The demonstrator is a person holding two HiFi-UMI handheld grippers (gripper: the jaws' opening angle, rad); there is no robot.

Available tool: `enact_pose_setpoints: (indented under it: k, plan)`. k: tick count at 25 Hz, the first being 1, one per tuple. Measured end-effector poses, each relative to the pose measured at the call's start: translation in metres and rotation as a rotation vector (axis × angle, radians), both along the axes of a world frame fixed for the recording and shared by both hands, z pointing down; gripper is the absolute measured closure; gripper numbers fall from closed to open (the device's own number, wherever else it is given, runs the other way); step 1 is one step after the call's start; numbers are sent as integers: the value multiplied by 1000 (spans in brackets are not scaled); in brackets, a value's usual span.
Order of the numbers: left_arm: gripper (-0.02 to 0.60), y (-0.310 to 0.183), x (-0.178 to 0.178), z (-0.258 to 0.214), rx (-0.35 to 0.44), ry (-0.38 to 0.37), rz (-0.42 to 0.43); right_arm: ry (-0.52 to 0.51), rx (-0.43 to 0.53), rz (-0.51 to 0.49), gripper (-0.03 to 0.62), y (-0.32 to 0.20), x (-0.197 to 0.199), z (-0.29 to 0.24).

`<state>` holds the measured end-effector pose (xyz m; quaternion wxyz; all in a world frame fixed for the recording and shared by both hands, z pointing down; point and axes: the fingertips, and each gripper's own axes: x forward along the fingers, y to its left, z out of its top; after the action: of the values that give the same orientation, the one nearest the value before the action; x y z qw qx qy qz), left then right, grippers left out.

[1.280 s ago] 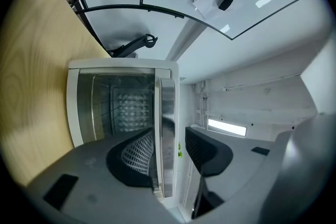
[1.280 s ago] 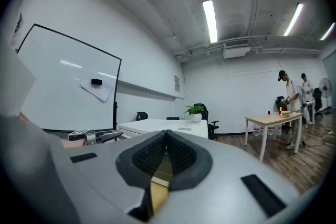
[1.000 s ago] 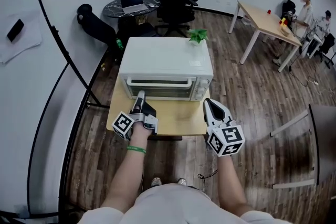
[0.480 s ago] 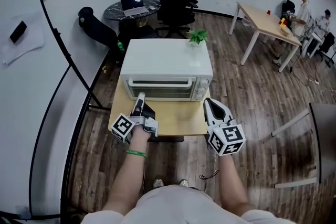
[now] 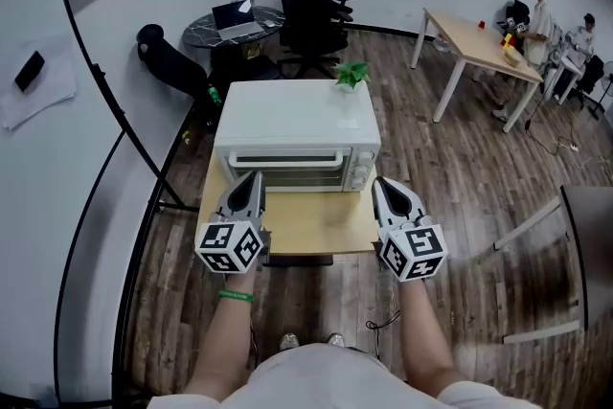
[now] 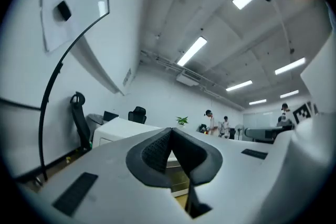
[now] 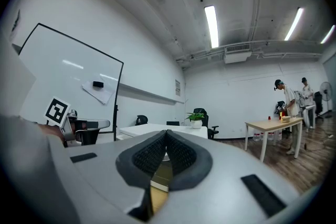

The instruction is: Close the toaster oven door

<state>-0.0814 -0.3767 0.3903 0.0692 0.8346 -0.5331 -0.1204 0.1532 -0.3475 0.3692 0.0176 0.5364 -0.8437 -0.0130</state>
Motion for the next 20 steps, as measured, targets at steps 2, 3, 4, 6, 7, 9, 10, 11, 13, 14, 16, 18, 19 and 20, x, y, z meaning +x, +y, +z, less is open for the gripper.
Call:
enact_pose_setpoints:
  k: [2,3,4,6,7,9,10,11,13,14,16,18,19,20]
  plan:
    - [569,4,4,-5,27,-117,-24,4,-1,2,594,-1,0,1]
    - [569,5,5,-7,40,-159,-32,7,-1,3,594,-1,-1,1]
    - [568,8,7,-9,52,-191,-36,12,0,4,594,-2,-1,1]
    - [568,12,11,-12,72,-231,-37,22,0,7,594,-2,1,1]
    - [568,14,13,-13,77,-243,-37,26,0,8,594,-2,1,2]
    - [568,17,15,-14,79,-256,-38,31,-1,9,594,-2,2,2]
    - [568,18,16,-13,76,-260,-37,32,-2,10,594,-2,3,2]
    - [568,18,16,-13,74,-264,-36,32,-2,9,594,-2,3,3]
    - [568,19,17,-11,68,-267,-31,35,-1,6,594,-1,1,4]
    - [568,19,17,-10,65,-267,-29,36,0,3,594,0,1,4]
    - [568,20,19,-9,59,-268,-26,38,4,-5,594,1,0,3]
    - [568,21,20,-8,54,-270,-23,42,9,-11,594,2,-1,1]
    - [568,21,21,-8,52,-271,-22,42,10,-13,594,2,-2,1]
    - [568,22,21,-8,51,-273,-20,43,11,-14,594,3,-2,1]
